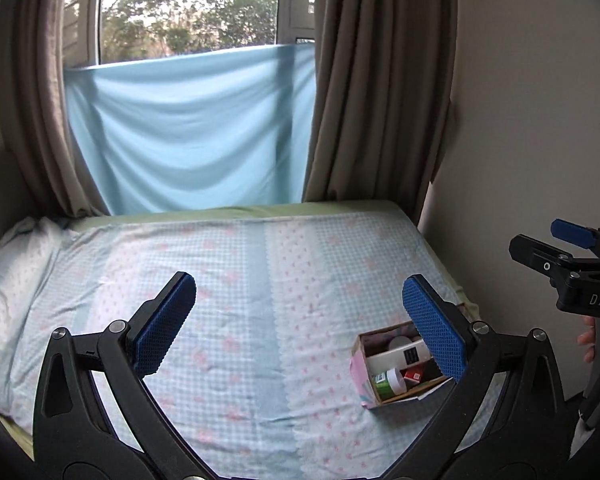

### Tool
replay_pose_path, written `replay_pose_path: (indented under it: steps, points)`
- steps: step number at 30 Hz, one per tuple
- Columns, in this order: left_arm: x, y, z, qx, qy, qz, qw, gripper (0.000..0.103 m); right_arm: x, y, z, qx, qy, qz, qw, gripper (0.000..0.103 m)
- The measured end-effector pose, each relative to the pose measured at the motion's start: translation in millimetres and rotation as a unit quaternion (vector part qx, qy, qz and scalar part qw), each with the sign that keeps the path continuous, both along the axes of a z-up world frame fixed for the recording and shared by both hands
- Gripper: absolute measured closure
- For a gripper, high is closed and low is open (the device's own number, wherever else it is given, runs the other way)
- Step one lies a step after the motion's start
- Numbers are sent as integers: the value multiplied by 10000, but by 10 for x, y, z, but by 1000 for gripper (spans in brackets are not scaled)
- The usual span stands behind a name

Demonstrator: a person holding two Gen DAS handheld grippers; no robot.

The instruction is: Organize rigid objects

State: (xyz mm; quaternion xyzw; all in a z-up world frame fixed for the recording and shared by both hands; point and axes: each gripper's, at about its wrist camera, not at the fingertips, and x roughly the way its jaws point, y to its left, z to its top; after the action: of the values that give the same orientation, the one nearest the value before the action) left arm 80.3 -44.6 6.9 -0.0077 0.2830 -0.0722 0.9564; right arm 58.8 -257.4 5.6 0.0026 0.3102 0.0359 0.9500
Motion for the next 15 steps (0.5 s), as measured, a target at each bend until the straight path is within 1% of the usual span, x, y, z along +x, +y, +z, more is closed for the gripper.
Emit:
replay_pose_path:
  steps: [4, 7, 11, 15]
  points:
    - [-197, 94, 44, -104, -278, 113, 9995, 0, -184, 54, -64, -50, -160, -60, 9998, 0]
    - [-289, 63, 33, 17, -434, 152, 9989, 0, -238, 62, -84, 12, -182, -93, 9998, 0]
    - [-345, 46, 75, 51, -548, 191, 9983, 0, -295, 70, -50, 32, -224, -114, 9997, 0]
    - [-380, 54, 101, 12, -558, 204, 9982, 0, -325, 43, -38, 25, -295, -154, 9994, 0]
